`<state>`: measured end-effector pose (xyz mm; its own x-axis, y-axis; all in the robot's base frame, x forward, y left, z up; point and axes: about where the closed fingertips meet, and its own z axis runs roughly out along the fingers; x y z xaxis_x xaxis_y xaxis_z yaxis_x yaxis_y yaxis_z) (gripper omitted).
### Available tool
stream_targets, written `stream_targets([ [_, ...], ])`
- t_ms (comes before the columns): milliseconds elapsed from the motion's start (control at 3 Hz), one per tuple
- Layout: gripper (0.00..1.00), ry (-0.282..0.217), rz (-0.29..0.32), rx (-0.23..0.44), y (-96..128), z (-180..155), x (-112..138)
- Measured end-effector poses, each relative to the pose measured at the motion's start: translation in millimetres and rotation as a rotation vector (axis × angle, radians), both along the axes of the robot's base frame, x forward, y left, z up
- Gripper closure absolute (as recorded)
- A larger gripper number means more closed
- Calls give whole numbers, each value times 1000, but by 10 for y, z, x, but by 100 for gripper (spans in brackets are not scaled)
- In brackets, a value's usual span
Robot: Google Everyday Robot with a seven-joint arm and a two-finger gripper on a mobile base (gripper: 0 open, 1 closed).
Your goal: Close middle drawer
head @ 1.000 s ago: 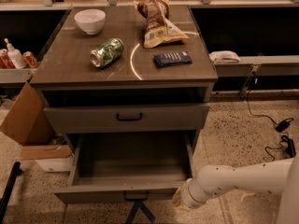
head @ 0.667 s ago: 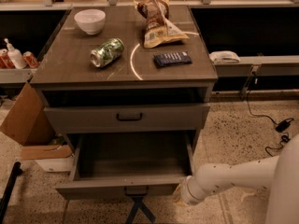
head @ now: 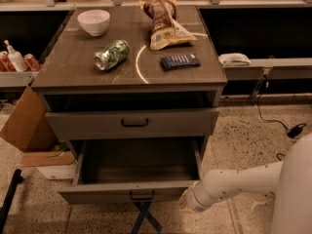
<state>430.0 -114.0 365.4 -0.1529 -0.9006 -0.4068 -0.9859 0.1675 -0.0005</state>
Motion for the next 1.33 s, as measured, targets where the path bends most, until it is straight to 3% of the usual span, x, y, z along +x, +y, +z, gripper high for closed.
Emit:
stream_targets([
  [667, 100, -50, -33, 3, -56, -23, 200],
  [1333, 100, -113, -58, 33, 23, 3, 430],
])
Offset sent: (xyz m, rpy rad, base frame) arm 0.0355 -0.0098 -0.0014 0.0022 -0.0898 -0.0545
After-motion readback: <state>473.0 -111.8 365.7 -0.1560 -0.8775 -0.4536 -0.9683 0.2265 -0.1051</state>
